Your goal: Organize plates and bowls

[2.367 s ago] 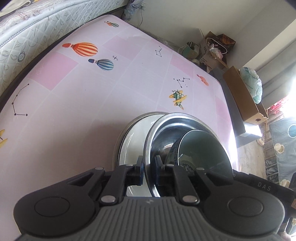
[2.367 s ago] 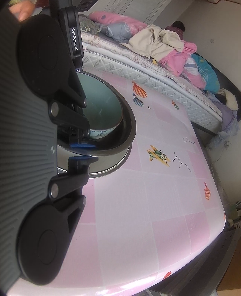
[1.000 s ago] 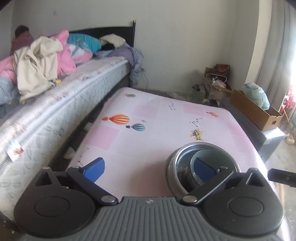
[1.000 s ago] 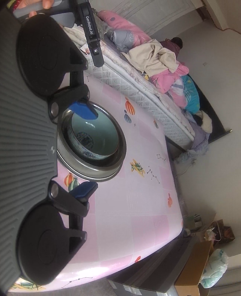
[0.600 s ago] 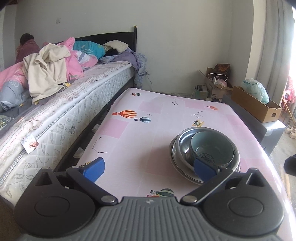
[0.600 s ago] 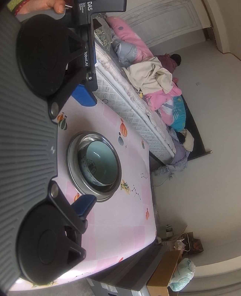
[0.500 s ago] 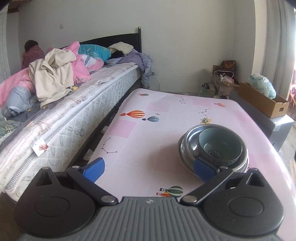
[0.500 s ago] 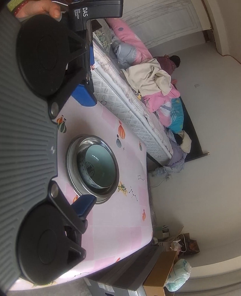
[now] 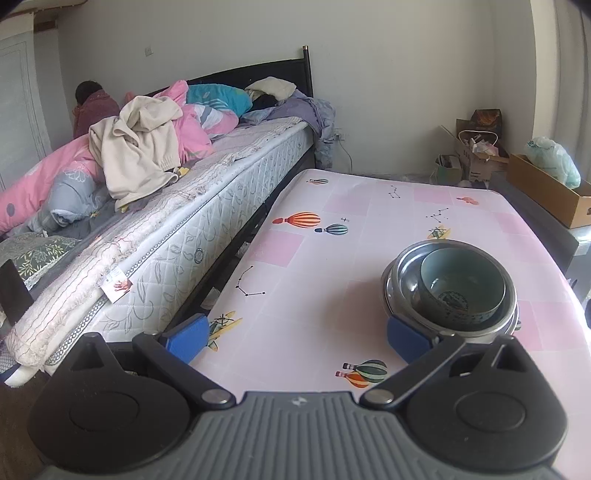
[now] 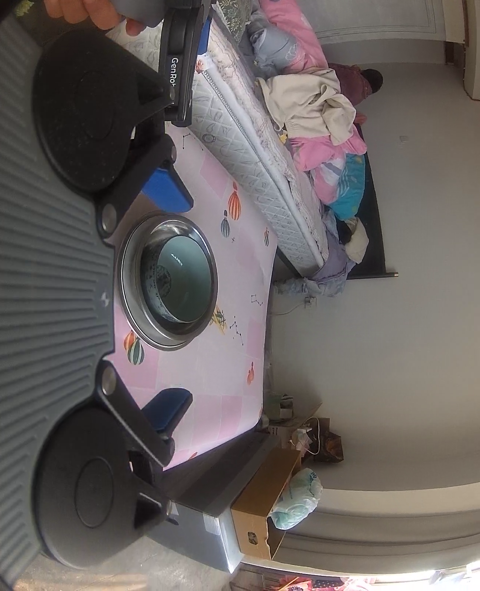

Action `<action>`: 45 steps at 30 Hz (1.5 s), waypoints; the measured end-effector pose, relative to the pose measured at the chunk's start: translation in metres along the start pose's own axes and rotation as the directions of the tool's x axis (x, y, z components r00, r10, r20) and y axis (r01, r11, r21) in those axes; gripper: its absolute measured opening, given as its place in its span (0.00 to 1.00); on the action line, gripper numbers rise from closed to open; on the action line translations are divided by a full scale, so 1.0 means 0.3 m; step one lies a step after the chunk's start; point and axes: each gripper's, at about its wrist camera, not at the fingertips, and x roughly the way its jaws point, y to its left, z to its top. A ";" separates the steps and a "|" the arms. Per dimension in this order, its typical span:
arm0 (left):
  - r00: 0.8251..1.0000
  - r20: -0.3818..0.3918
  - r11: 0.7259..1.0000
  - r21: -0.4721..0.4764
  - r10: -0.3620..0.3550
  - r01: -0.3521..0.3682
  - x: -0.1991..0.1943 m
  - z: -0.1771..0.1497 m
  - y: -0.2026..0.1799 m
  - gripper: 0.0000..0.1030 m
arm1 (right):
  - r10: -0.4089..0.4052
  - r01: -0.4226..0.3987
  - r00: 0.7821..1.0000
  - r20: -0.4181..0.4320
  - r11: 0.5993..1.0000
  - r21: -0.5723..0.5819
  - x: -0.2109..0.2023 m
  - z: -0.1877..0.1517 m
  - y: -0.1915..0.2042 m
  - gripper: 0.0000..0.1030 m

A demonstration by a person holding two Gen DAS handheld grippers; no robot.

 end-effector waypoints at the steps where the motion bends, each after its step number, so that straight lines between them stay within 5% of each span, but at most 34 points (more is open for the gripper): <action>1: 1.000 -0.008 1.000 -0.007 -0.003 0.003 0.003 0.001 0.003 1.00 | -0.002 0.002 1.000 -0.005 1.000 0.000 0.007 0.003 0.002 0.99; 9: 0.998 -0.040 0.999 -0.020 -0.038 0.038 0.016 -0.005 0.001 1.00 | 0.093 -0.088 0.993 -0.070 0.994 0.070 0.058 0.012 -0.034 0.99; 22: 0.992 -0.097 0.997 -0.025 -0.082 0.080 0.044 -0.016 -0.015 1.00 | 0.079 -0.049 0.967 -0.240 0.991 0.127 0.182 -0.021 -0.043 0.99; 45: 0.985 -0.136 0.994 -0.028 -0.107 0.104 0.069 -0.026 -0.024 1.00 | 0.076 -0.041 0.961 -0.265 0.990 0.135 0.221 -0.018 -0.038 0.99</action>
